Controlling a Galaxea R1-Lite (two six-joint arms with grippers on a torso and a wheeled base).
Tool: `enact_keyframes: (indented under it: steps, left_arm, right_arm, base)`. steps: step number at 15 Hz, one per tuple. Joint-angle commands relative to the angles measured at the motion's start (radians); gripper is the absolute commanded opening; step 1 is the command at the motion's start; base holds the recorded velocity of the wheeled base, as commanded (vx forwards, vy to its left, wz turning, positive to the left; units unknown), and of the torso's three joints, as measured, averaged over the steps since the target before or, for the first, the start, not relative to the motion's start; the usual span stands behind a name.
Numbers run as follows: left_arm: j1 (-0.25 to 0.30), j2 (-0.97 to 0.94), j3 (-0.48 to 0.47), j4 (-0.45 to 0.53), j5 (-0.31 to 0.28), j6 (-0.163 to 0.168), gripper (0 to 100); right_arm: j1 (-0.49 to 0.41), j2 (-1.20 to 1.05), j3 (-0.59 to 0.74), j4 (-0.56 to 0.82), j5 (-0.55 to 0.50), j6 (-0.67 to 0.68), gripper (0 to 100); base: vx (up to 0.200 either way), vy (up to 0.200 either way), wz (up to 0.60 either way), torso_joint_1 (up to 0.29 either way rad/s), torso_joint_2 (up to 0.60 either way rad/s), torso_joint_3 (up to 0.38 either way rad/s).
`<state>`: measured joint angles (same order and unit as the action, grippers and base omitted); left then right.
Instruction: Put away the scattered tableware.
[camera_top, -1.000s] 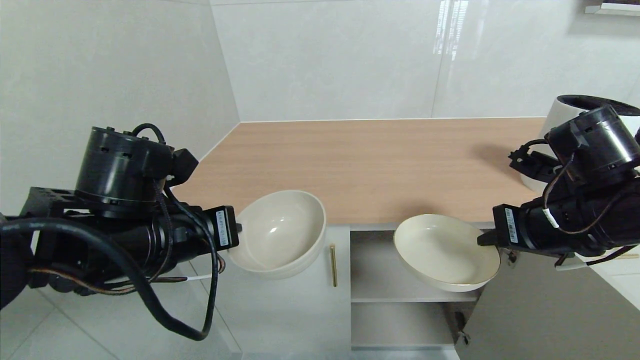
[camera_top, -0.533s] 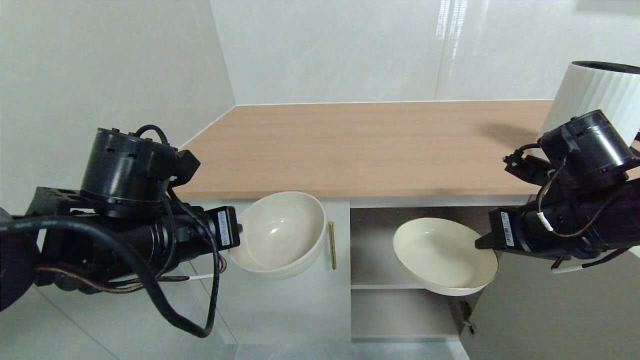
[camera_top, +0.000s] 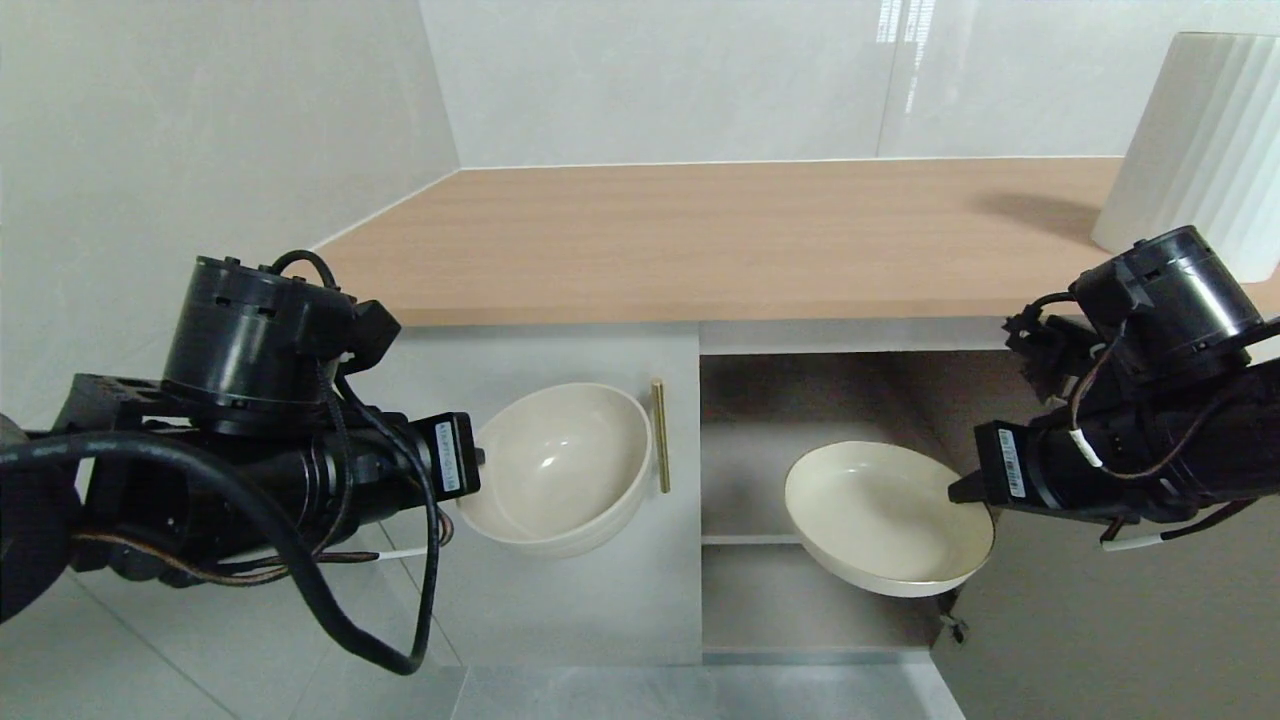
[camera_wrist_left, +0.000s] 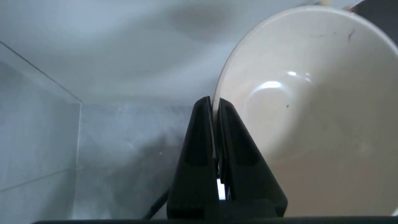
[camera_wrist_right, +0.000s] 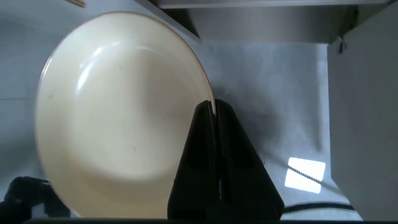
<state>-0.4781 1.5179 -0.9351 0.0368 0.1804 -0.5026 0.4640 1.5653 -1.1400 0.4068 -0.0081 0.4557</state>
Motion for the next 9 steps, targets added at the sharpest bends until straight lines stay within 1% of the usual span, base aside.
enact_keyframes:
  steps: [1, 3, 9]
  left_arm:
    - [0.006, 0.001, -0.002, 0.000, 0.001, -0.001, 0]
    - [0.009, 0.001, -0.002, 0.000, 0.001, 0.001, 0]
    - [0.010, 0.002, -0.002, 0.000, 0.001, 0.001, 0]
  right_arm:
    - [0.002, 0.004, 0.000, 0.000, -0.001, 0.000, 0]
    - [0.004, 0.005, 0.000, 0.000, 0.000, 0.000, 0]
    - [0.005, 0.053, -0.001, -0.003, -0.001, 0.000, 0]
  base:
    - [0.000, 0.000, 0.00, -0.144, 0.46, 0.305]
    - [0.000, 0.000, 0.00, -0.063, 0.22, 0.149]
    - [0.000, 0.000, 0.00, -0.007, 0.02, 0.015]
